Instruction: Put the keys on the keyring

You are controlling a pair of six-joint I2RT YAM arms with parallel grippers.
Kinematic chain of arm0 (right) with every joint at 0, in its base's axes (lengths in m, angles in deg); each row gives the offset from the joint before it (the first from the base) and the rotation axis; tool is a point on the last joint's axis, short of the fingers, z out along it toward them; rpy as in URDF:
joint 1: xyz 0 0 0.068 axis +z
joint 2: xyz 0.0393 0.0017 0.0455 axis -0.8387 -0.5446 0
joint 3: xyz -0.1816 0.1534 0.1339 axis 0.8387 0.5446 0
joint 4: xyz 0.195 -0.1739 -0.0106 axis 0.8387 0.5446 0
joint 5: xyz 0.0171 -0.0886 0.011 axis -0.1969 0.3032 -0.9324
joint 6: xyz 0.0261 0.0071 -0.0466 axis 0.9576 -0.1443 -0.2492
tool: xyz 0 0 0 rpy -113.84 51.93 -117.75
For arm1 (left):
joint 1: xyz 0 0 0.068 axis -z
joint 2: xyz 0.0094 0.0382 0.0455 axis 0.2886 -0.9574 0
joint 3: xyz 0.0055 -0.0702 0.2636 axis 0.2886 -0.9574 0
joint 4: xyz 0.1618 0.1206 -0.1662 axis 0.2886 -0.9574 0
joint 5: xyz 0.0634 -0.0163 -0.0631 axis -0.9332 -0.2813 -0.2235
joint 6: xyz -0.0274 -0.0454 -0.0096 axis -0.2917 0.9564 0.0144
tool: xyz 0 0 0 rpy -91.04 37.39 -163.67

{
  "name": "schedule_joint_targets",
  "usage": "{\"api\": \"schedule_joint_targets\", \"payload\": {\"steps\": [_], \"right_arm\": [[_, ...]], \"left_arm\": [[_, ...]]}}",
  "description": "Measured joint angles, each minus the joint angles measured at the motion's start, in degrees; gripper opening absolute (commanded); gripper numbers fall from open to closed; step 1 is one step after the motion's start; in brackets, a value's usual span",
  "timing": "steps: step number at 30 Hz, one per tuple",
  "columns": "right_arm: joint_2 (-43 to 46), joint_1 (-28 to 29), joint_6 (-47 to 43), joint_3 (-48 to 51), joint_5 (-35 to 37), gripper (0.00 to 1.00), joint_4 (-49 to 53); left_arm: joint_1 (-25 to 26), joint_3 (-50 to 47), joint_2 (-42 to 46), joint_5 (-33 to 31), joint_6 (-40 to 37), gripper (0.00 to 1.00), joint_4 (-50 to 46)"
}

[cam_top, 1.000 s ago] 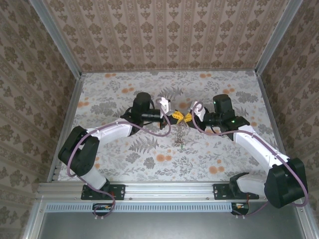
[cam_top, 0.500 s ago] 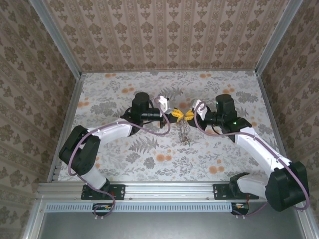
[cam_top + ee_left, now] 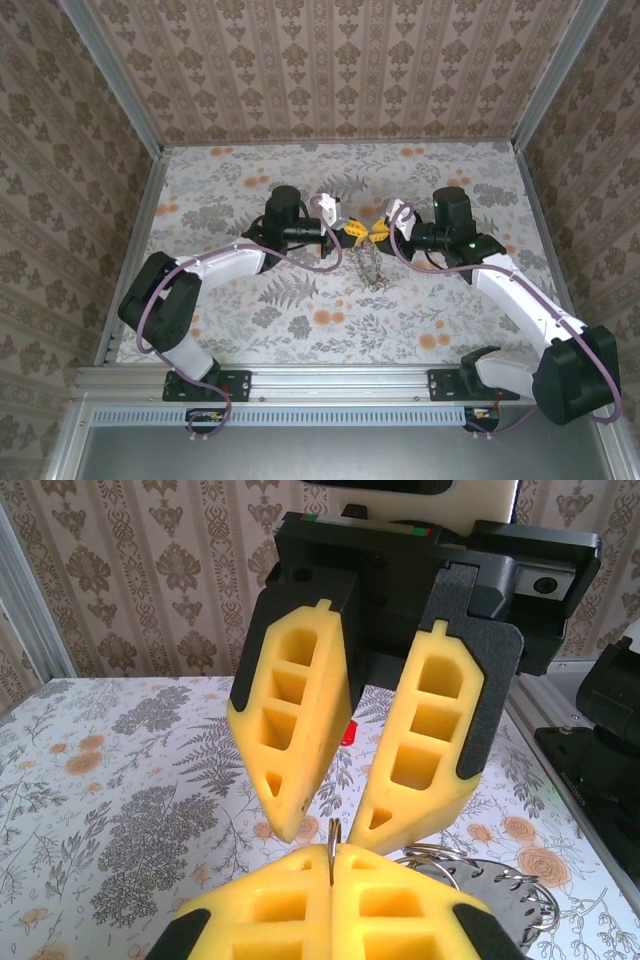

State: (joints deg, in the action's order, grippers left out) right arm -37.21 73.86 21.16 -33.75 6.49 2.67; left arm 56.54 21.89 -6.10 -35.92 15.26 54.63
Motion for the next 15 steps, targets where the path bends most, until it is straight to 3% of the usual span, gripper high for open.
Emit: {"api": "schedule_joint_targets", "payload": {"steps": [6, 10, 12, 15], "right_arm": [[-1.5, 0.0, -0.1, -0.9, -1.4, 0.14, 0.3], [-1.7, 0.0, 0.1, -1.2, -2.2, 0.01, 1.4], [-1.7, 0.0, -0.1, -1.7, -2.3, 0.0, 2.5], [-1.8, 0.2, -0.8, -3.3, -1.1, 0.0, 5.8]], "left_arm": [[0.0, 0.0, 0.0, -0.1, 0.0, 0.0, -0.2], [-0.1, 0.0, 0.0, -0.3, 0.0, 0.0, -0.4], [-0.1, 0.0, 0.0, -0.4, -0.4, 0.13, -0.7], [0.0, 0.4, 0.2, -1.1, -3.2, 0.19, -4.1]]}}
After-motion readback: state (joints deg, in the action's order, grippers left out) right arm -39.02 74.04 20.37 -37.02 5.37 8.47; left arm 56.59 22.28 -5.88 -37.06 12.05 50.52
